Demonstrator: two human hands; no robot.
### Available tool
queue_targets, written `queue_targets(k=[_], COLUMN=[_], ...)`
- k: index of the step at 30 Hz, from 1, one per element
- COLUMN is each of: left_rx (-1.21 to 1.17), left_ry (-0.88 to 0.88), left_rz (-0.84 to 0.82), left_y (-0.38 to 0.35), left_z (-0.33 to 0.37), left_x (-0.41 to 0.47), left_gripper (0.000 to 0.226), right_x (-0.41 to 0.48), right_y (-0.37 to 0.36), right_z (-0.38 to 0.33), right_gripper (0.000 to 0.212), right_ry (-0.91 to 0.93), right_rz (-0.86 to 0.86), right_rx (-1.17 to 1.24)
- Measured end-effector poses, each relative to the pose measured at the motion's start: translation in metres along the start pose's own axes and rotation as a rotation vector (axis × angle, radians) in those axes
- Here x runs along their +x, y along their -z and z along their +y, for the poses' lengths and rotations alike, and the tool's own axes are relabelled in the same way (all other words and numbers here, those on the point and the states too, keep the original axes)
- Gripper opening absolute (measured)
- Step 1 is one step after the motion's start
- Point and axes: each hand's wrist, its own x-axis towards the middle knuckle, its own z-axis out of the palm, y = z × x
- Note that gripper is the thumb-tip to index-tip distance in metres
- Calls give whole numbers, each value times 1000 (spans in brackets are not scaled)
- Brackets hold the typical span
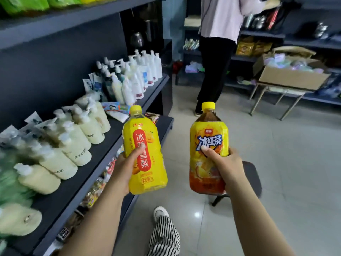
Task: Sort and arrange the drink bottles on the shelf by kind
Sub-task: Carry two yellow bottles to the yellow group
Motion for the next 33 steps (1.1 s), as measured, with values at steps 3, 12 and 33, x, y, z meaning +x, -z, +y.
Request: queue_targets(k=[3, 12, 33], left_rx=[23, -11, -334], left_ry=[18, -56, -631], left_rz=[-58, -152, 6], left_y=[-24, -99, -218], left_z=[4, 98, 345], left_x=[55, 218, 374], left_gripper=[27, 48, 23], right_x=[53, 215, 493], right_y=[-16, -66, -158], right_z=[-3, -98, -344], right_gripper=[39, 52, 34], right_ry=[-54, 7, 383], right_rz=[-5, 62, -351], right_rx=[-46, -69, 350])
